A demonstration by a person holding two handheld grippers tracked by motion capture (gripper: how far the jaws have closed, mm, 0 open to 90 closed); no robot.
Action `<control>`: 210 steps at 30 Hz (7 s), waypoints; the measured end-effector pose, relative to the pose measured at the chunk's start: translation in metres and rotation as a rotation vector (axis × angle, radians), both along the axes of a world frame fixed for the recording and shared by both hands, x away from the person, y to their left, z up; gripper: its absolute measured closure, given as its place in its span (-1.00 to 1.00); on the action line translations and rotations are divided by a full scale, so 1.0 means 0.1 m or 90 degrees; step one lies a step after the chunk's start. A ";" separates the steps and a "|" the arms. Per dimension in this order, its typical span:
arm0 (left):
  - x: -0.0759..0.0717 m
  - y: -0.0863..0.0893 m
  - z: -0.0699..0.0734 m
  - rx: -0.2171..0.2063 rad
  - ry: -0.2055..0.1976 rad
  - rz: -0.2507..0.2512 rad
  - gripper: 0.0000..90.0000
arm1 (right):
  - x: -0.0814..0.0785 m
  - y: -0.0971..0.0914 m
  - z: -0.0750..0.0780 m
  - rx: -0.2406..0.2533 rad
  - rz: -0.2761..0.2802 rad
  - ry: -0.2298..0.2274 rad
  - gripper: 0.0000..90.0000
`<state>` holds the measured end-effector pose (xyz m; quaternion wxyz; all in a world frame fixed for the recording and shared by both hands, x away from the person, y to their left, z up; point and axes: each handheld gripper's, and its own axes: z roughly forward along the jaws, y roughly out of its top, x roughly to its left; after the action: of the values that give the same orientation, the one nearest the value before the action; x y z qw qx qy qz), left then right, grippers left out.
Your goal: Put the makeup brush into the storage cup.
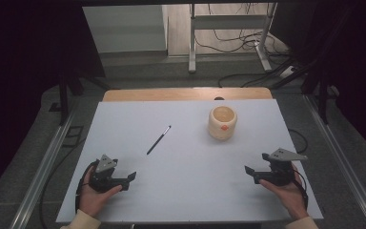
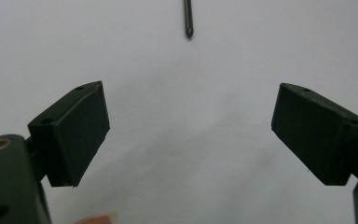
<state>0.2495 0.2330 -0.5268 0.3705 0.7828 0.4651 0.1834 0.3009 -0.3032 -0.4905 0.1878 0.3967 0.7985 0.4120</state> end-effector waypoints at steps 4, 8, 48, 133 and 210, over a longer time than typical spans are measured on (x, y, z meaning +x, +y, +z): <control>0.01 0.00 0.01 -0.006 0.001 0.000 -0.74 | -0.01 -0.01 0.00 0.000 -0.001 -0.002 -0.72; 0.02 0.00 0.00 -0.002 0.004 0.000 -0.74 | 0.01 -0.02 0.00 0.005 -0.004 -0.002 -0.72; -0.04 -0.17 0.19 0.010 0.009 -0.018 -0.80 | 0.01 0.04 -0.06 0.000 0.019 0.012 -0.72; 1.00 -0.66 0.75 0.059 0.104 -0.096 -0.67 | 0.03 0.14 -0.06 -0.012 0.030 0.001 -0.73; 1.78 -0.92 0.21 0.090 0.227 -0.078 -0.36 | 0.03 0.16 -0.09 -0.031 0.029 0.002 -0.73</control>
<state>0.4277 0.1409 -0.5054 0.2367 0.8537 0.4609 0.0518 0.3043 -0.2872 -0.4991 0.1863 0.3742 0.8176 0.3960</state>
